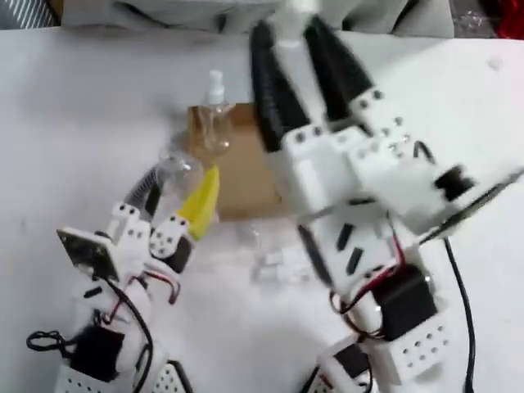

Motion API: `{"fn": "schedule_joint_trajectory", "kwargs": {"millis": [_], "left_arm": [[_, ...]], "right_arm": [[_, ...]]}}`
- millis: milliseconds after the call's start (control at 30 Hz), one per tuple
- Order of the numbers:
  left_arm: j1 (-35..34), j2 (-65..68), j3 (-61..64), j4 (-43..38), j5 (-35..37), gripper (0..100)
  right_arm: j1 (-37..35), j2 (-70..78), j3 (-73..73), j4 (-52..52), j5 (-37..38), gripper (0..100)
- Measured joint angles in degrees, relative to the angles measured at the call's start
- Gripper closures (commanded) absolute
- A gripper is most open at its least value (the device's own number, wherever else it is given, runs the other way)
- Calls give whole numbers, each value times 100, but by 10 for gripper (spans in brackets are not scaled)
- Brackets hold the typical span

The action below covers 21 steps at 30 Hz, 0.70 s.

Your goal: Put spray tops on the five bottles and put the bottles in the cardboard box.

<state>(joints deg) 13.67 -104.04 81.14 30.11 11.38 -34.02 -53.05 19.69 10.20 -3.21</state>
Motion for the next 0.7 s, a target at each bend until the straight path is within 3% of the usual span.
{"fn": "schedule_joint_trajectory", "kwargs": {"millis": [200, 533, 700], "left_arm": [[9, -9, 431, -9, -633, 979], [9, -9, 545, -18, -738, 979], [9, -9, 835, -448, -738, 979]], "right_arm": [[-800, 466, -501, 466, 580, 983], [-826, 914, -659, 932, 624, 983], [-897, 923, -440, 1002, 624, 983]]}}
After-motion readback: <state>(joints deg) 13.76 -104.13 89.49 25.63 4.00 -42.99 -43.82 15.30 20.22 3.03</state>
